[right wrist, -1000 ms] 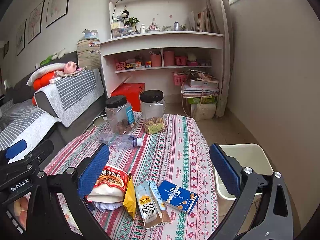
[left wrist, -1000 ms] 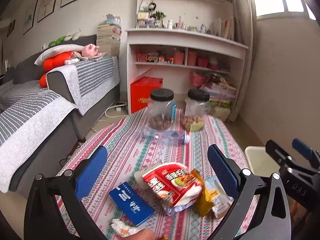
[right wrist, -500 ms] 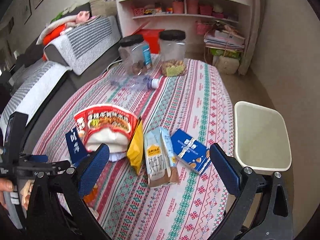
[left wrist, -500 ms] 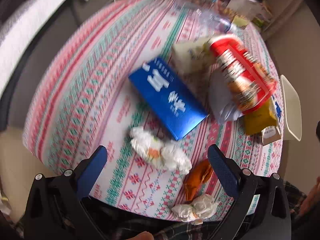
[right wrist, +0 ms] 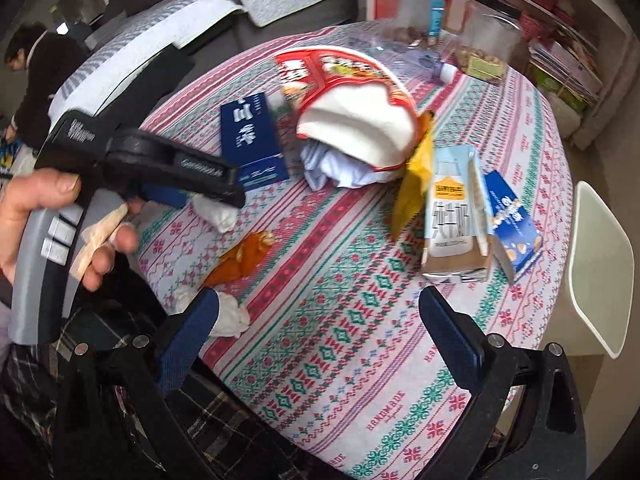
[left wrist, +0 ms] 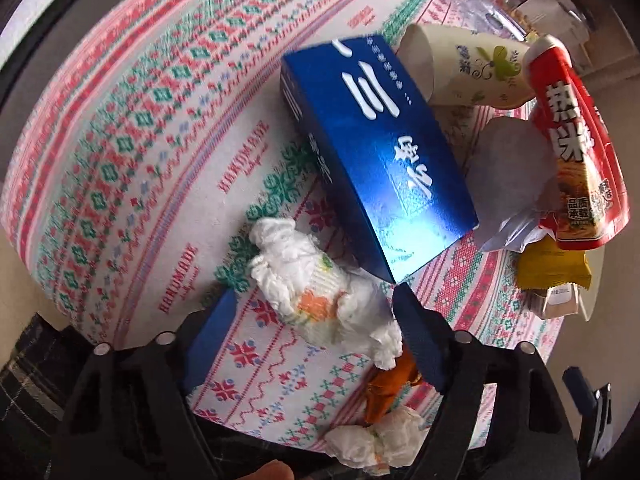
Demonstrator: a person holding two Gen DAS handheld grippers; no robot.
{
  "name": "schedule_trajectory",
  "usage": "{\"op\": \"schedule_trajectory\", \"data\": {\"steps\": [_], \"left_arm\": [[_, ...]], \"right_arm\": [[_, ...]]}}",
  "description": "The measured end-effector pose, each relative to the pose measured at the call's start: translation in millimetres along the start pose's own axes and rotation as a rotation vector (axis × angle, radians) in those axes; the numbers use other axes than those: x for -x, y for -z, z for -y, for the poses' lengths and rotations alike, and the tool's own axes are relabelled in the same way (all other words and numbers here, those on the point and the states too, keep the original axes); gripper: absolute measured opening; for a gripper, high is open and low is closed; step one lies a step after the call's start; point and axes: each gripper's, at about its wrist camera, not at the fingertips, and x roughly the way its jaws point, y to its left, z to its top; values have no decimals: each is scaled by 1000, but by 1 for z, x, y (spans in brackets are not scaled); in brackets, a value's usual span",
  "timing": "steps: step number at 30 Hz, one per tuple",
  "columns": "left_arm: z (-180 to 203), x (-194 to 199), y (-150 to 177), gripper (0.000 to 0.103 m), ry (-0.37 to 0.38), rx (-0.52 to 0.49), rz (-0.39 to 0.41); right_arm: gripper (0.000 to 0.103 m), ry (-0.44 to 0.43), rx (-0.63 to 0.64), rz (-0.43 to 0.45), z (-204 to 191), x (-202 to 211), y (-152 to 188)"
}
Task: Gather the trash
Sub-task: 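Lower the right tool and grasp the crumpled white tissue, then carry the tissue to the white wastebasket and open the right tool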
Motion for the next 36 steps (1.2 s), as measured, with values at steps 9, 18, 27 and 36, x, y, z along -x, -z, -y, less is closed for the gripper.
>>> {"op": "schedule_trajectory", "data": {"steps": [9, 18, 27, 36], "left_arm": [[-23, 34, 6, 52, 77, -31, 63], [-48, 68, 5, 52, 123, 16, 124], [-50, 74, -6, 52, 171, 31, 168], [-44, 96, -10, 52, 204, 4, 285]], "right_arm": [[96, -45, 407, 31, -67, -25, 7], [57, -99, 448, -131, -70, -70, -3], [42, -176, 357, -134, -37, -70, -22], [42, -140, 231, 40, -6, -16, -35]]}}
